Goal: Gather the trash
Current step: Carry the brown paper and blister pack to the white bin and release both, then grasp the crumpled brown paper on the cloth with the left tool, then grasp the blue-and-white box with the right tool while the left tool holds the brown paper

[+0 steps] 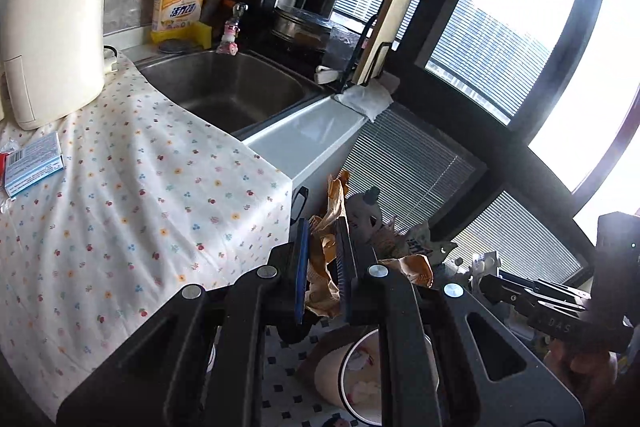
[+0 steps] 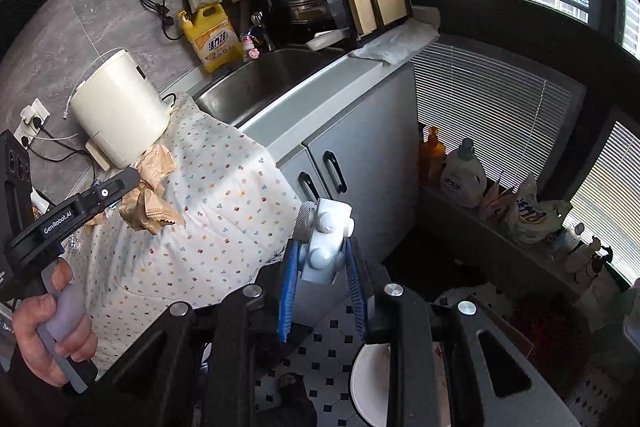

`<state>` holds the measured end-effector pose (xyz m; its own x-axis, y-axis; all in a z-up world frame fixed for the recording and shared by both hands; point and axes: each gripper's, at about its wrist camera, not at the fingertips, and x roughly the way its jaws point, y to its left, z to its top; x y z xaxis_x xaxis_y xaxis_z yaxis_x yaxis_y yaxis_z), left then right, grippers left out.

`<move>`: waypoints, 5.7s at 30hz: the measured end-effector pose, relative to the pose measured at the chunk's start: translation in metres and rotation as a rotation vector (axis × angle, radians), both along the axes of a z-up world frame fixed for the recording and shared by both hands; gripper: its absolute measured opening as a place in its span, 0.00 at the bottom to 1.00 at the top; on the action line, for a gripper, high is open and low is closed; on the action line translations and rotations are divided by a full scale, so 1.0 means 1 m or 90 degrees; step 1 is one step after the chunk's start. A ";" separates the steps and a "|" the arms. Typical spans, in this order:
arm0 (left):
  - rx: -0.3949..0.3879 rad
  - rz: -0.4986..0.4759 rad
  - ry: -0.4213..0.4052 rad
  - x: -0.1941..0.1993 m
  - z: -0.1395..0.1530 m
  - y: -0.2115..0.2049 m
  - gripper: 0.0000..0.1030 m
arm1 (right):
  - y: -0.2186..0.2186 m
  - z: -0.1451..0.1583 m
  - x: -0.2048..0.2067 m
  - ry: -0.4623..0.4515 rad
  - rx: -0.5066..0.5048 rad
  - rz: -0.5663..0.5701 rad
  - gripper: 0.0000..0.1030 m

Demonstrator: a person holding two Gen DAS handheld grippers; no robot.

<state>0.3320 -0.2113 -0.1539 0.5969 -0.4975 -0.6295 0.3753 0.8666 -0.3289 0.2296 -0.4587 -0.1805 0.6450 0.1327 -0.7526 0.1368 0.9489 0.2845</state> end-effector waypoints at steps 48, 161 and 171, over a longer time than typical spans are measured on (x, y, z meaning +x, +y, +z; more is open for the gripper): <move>0.069 -0.216 0.237 -0.075 -0.154 -0.180 0.73 | -0.155 -0.086 -0.159 0.114 0.035 -0.221 0.67; -0.032 0.580 0.069 0.007 -0.031 0.451 0.10 | 0.479 -0.068 0.341 0.134 0.032 0.444 0.92; -0.032 0.626 0.066 -0.003 -0.029 0.453 0.10 | 0.494 -0.068 0.377 0.138 -0.040 0.348 0.92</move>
<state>0.3290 0.2413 -0.1830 0.7019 0.1622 -0.6936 -0.5363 0.7611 -0.3648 0.6065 0.0352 -0.2484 0.3270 0.3532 -0.8765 -0.3276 0.9124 0.2454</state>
